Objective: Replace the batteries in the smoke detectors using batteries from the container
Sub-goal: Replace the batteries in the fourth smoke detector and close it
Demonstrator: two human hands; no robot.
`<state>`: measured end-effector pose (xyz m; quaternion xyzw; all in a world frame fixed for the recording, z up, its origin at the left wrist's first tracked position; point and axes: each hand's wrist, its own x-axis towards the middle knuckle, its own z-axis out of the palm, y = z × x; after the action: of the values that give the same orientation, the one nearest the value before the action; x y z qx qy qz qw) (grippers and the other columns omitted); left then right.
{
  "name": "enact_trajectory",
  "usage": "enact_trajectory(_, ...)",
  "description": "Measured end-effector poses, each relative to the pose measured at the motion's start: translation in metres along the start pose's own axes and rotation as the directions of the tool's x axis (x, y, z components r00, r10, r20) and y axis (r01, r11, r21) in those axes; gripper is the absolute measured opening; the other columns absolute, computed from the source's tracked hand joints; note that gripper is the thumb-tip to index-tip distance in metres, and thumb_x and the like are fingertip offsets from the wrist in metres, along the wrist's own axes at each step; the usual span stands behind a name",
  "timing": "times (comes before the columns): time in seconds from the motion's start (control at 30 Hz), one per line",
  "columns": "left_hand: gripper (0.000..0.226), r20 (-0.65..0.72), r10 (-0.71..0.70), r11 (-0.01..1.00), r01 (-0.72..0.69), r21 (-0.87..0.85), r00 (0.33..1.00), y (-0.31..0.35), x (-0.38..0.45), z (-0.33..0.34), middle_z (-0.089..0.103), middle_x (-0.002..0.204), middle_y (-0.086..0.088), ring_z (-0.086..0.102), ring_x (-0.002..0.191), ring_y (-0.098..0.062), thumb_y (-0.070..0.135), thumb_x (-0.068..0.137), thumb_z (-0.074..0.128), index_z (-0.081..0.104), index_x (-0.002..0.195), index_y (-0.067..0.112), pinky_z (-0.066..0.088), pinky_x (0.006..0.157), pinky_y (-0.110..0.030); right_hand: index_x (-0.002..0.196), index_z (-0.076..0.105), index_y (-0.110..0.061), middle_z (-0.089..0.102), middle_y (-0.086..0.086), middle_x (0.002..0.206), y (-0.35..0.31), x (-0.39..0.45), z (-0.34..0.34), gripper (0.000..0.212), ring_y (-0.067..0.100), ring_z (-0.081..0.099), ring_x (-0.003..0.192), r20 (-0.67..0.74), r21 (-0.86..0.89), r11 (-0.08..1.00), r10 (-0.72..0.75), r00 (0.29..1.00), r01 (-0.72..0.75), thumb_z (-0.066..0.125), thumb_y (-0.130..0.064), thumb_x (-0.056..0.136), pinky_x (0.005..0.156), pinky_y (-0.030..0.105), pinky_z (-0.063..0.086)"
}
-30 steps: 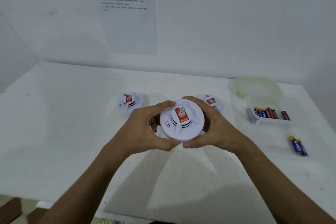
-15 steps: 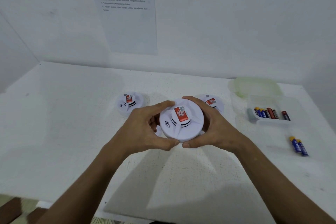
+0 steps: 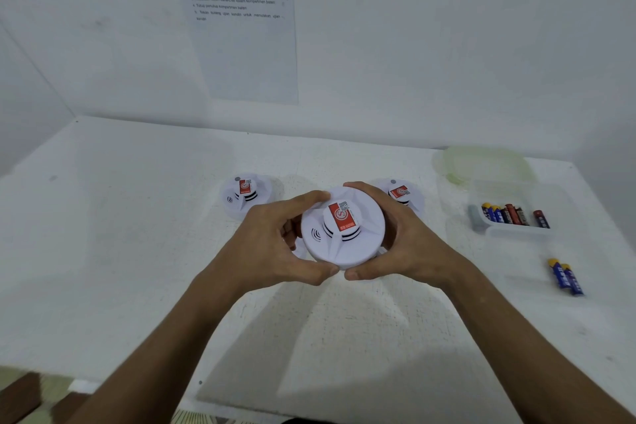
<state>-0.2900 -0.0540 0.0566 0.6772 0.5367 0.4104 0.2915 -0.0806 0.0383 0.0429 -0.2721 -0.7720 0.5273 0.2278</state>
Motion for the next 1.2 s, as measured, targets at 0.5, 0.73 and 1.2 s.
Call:
enact_trajectory(0.5, 0.063, -0.002, 0.005, 1.0, -0.005, 0.017, 1.0, -0.0024, 0.0051, 0.004, 0.067, 0.1, 0.002, 0.06, 0.088, -0.029, 0.029, 0.071, 0.082, 0.054, 0.127, 0.03, 0.055, 0.073, -0.043, 0.143, 0.042, -0.021, 0.061, -0.009, 0.133, 0.0015, 0.001, -0.0001, 0.098, 0.007, 0.056, 0.124, -0.061, 0.004, 1.0, 0.016, 0.998, -0.016, 0.089, 0.004, 0.061, 0.097, 0.019, 0.049)
enact_trajectory(0.73, 0.064, 0.011, 0.008, 1.0, -0.008, 0.003, 1.0, -0.0032, 0.0057, 0.0046, 0.067, 0.104, 0.002, 0.06, 0.089, -0.029, 0.027, 0.071, 0.081, 0.053, 0.128, 0.037, 0.054, 0.071, -0.045, 0.143, 0.042, -0.02, 0.062, -0.012, 0.131, 0.0029, 0.0011, -0.0014, 0.1, 0.006, 0.057, 0.123, -0.057, 0.004, 1.0, 0.018, 0.998, -0.018, 0.09, 0.005, 0.059, 0.096, 0.019, 0.05)
enact_trajectory(1.2, 0.063, -0.007, 0.011, 1.0, -0.011, 0.018, 1.0, -0.004, 0.0059, 0.0043, 0.067, 0.106, 0.007, 0.061, 0.092, -0.029, 0.04, 0.069, 0.076, 0.052, 0.127, 0.04, 0.055, 0.073, -0.042, 0.138, 0.044, -0.027, 0.062, -0.018, 0.127, 0.0037, 0.0018, -0.0006, 0.095, 0.002, 0.057, 0.121, -0.065, -0.016, 1.0, 0.019, 0.998, -0.02, 0.09, 0.003, 0.06, 0.093, 0.015, 0.049)
